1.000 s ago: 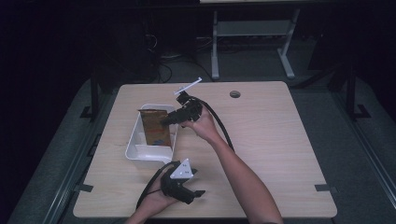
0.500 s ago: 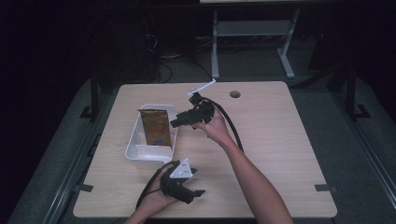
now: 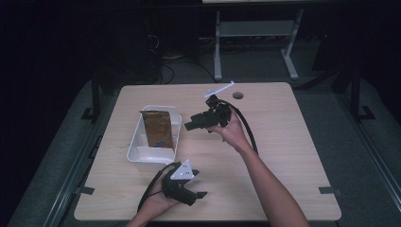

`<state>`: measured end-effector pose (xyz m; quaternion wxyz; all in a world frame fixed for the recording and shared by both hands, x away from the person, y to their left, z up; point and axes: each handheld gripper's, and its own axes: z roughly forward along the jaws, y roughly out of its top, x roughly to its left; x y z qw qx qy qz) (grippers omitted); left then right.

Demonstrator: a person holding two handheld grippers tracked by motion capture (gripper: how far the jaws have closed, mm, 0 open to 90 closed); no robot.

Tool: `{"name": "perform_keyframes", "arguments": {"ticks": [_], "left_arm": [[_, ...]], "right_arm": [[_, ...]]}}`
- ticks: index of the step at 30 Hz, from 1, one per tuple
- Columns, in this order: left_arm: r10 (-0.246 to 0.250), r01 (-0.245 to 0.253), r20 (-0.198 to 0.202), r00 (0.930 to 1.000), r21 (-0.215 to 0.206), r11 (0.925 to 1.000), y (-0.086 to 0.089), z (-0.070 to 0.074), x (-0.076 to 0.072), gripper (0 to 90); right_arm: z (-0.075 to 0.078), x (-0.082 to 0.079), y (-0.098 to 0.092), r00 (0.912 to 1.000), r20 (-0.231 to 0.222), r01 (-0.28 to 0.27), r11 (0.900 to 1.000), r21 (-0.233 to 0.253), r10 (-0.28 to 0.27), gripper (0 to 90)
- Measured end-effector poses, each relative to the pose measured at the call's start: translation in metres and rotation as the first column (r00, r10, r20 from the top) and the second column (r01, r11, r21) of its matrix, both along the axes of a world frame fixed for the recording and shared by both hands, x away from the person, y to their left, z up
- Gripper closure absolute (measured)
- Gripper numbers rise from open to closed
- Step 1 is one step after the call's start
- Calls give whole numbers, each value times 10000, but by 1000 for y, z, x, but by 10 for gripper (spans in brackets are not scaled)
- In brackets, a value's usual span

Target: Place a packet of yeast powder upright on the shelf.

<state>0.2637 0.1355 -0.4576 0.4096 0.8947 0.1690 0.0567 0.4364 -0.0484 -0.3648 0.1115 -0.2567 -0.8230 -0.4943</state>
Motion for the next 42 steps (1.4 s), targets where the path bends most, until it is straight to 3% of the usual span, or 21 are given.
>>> {"name": "perform_keyframes", "arguments": {"ticks": [11,24,34,42], "left_arm": [[48,-48,-40,10000,-23,10000,-1,0,1,220],[40,-41,-45,10000,-81,10000,-1,0,1,203],[109,-110,-164,9998,-49,9999,-1,-1,2,195],[165,-165,-22,9999,-203,9997,-1,1,1,188]], "right_arm": [[-7,-11,-35,9990,-149,431,9987,253,-428,381],[-12,-23,-68,9984,-155,553,9984,112,-551,361],[-19,-39,-96,9963,-194,843,9959,318,-837,361],[-24,-48,-112,9948,-192,1009,9946,264,-1004,360]]}}
